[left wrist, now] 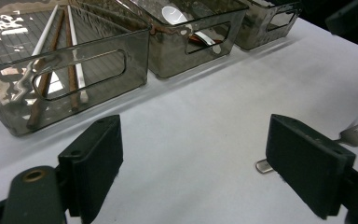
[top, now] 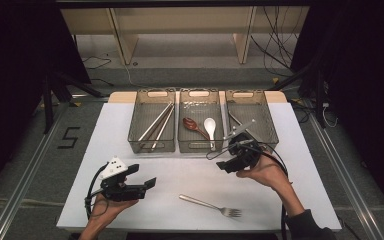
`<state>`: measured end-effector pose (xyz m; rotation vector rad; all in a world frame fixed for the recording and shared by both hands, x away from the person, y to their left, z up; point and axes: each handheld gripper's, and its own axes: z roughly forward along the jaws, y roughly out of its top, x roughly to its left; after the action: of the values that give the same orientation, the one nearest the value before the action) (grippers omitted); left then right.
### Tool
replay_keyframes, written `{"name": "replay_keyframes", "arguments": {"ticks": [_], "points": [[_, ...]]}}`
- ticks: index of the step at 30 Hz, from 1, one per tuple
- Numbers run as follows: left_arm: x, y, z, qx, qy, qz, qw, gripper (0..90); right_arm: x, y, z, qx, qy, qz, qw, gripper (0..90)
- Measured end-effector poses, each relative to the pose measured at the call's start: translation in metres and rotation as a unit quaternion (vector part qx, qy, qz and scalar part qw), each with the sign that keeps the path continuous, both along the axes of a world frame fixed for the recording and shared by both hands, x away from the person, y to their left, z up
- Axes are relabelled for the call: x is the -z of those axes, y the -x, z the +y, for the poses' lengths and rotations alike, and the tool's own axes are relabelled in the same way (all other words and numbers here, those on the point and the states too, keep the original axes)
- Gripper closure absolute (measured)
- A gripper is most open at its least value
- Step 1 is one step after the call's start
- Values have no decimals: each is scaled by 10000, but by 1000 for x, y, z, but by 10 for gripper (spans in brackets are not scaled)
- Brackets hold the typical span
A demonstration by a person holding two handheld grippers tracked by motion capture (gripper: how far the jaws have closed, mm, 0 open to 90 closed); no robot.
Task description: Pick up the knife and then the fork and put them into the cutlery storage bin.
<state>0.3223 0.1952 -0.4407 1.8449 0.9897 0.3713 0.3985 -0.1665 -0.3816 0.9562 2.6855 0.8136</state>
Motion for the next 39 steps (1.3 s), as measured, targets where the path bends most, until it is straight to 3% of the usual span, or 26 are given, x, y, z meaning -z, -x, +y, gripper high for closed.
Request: {"name": "replay_keyframes", "arguments": {"ticks": [12, 18, 29, 39], "points": [[0, 0, 1, 3, 0, -21, 10000, 179, 29, 31, 20, -461, 60, 382, 9982, 342], [0, 0, 1, 7, -9, -24, 10000, 178, 36, 42, 29, -656, 171, 484, 9965, 344], [0, 0, 1, 5, 5, -27, 10000, 178, 54, 55, 45, -941, 524, 697, 9917, 362], [0, 1, 1, 13, 5, -31, 10000, 178, 65, 61, 53, -1189, 990, 743, 9852, 506]]}}
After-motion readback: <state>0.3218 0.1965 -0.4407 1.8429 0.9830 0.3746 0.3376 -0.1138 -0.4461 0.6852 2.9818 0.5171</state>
